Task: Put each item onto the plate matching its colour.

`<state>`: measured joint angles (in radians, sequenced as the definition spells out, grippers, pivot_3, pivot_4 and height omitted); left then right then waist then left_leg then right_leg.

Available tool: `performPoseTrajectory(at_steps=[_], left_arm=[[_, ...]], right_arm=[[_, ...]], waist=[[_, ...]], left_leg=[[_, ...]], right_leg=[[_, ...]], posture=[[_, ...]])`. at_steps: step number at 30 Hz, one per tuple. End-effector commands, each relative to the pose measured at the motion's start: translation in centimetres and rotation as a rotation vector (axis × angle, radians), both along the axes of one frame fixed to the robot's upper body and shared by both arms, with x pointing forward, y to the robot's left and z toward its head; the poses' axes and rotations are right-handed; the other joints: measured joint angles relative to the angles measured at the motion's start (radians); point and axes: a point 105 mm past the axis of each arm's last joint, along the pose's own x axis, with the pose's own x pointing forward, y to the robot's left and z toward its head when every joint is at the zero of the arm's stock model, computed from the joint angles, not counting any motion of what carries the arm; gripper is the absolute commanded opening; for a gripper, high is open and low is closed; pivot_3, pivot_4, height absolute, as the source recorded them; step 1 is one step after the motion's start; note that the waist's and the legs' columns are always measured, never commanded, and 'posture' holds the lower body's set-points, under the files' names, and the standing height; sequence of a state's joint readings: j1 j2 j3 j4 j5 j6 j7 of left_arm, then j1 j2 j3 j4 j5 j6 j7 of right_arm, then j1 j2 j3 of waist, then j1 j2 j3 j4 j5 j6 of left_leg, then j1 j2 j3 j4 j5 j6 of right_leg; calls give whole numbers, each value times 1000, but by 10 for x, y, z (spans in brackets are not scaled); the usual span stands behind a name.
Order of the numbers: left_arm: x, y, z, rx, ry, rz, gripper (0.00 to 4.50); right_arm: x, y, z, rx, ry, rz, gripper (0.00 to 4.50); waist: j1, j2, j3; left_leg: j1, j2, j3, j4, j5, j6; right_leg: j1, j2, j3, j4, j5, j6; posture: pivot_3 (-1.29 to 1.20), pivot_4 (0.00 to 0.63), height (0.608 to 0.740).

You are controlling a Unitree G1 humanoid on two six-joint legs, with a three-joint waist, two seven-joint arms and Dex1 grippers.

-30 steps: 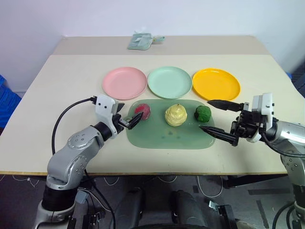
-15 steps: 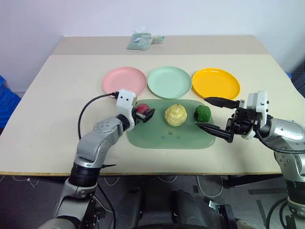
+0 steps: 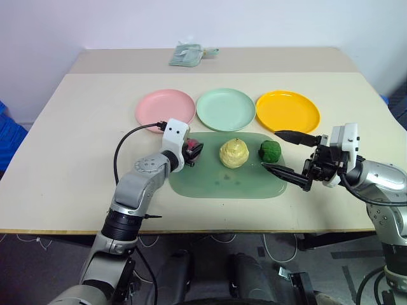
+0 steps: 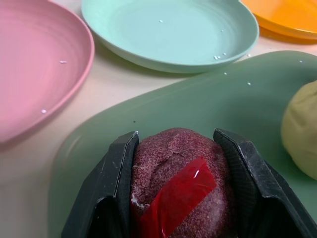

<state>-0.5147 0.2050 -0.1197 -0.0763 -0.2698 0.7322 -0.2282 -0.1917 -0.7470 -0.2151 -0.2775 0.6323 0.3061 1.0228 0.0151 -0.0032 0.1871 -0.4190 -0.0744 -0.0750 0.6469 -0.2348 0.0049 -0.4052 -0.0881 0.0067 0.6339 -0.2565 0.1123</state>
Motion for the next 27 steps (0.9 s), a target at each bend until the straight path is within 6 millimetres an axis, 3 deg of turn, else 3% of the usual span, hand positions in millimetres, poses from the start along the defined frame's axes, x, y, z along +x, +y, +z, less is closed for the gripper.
performPoseTrajectory(at_steps=[1,4,10,16,27], left_arm=[[18,19,42,-77,-144,118,1790],[43,52,71,-141,-215,298,1790],[87,84,85,-171,-239,478,1790],[111,90,80,-158,-234,517,1790],[115,83,61,-135,-196,514,1790]], right_arm=[[-3,2,17,7,-86,1,4500],[0,3,21,15,-100,-1,4500],[13,9,27,38,-138,-19,4500],[29,17,35,76,-175,-44,4500],[56,37,49,187,-213,-81,4500]], waist=[[0,0,0],[1,-1,1],[1,-1,0],[-1,-4,2],[-2,-4,2]], left_leg=[[0,0,0,0,0,0],[0,0,0,1,0,-1],[0,-1,0,0,1,-1],[-1,-2,0,1,1,-1],[-4,-2,1,1,2,-3]], right_leg=[[0,0,0,0,0,0],[0,0,0,0,0,0],[0,1,-2,0,1,2],[-1,1,-3,0,2,3],[-5,0,-3,3,2,4]], posture=[[0,150,740],[0,150,740],[0,150,740],[0,150,740],[0,150,740]])
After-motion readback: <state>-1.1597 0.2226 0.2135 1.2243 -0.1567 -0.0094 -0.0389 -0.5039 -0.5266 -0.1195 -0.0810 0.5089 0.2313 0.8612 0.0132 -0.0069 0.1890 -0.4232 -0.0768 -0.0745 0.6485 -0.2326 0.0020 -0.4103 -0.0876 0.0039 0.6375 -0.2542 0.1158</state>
